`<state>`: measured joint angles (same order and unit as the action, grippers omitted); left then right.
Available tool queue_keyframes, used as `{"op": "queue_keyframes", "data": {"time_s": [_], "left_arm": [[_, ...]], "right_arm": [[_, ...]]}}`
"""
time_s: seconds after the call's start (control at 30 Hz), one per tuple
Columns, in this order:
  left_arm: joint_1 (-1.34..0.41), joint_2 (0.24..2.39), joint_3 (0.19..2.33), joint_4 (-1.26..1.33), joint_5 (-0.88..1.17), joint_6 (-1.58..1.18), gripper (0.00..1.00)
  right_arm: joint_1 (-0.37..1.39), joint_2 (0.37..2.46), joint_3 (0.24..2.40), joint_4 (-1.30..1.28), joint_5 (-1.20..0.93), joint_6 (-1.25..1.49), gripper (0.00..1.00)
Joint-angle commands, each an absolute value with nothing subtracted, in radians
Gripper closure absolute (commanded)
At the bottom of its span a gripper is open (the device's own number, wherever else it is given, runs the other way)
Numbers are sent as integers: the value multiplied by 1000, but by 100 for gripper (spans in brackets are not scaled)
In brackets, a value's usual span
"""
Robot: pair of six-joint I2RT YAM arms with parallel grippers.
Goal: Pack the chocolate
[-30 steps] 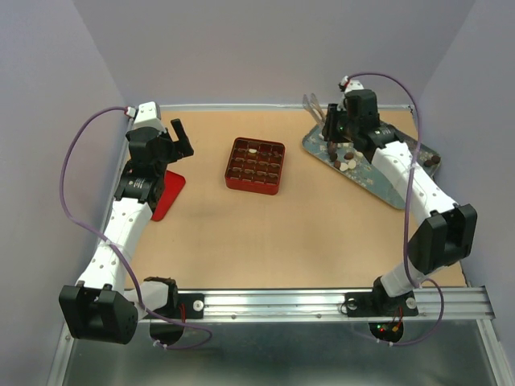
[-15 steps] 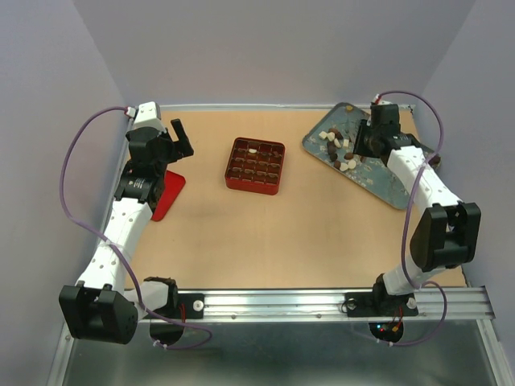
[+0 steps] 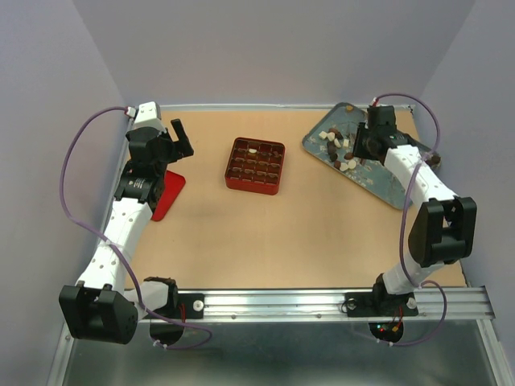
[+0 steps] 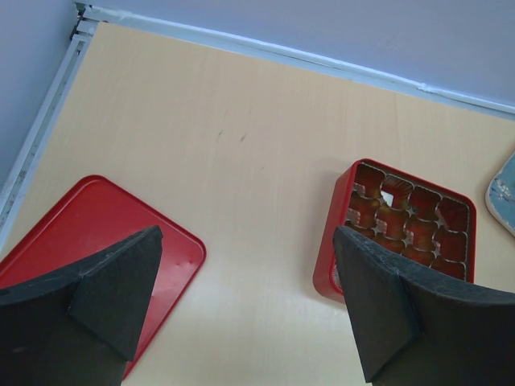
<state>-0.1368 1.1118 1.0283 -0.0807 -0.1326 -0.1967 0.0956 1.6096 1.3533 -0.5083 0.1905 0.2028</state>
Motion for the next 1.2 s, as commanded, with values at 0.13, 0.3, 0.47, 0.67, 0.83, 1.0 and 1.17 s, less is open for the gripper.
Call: {"op": "queue_keyframes", "data": {"time_s": [0.13, 0.3, 0.47, 0.67, 0.83, 1.0, 1.17], "left_arm": [[-141, 1097, 1080, -66, -143, -183, 1], [-141, 1097, 1081, -66, -144, -178, 1], [-141, 1098, 1085, -67, -143, -179, 1], [-141, 1094, 1086, -69, -144, -176, 1], [-141, 1092, 1085, -69, -144, -176, 1], [-141, 1092, 1083, -69, -147, -176, 1], [-141, 1092, 1085, -69, -149, -175, 1]], "right_arm": [[90, 1657, 1381, -477, 219, 213, 60], [87, 1674, 1388, -479, 219, 213, 60], [84, 1683, 1393, -479, 224, 213, 61], [71, 1706, 1390, -479, 213, 221, 61], [58, 1723, 1396, -479, 193, 232, 64], [52, 1721, 1410, -479, 161, 241, 70], [52, 1691, 1427, -480, 118, 239, 72]]}}
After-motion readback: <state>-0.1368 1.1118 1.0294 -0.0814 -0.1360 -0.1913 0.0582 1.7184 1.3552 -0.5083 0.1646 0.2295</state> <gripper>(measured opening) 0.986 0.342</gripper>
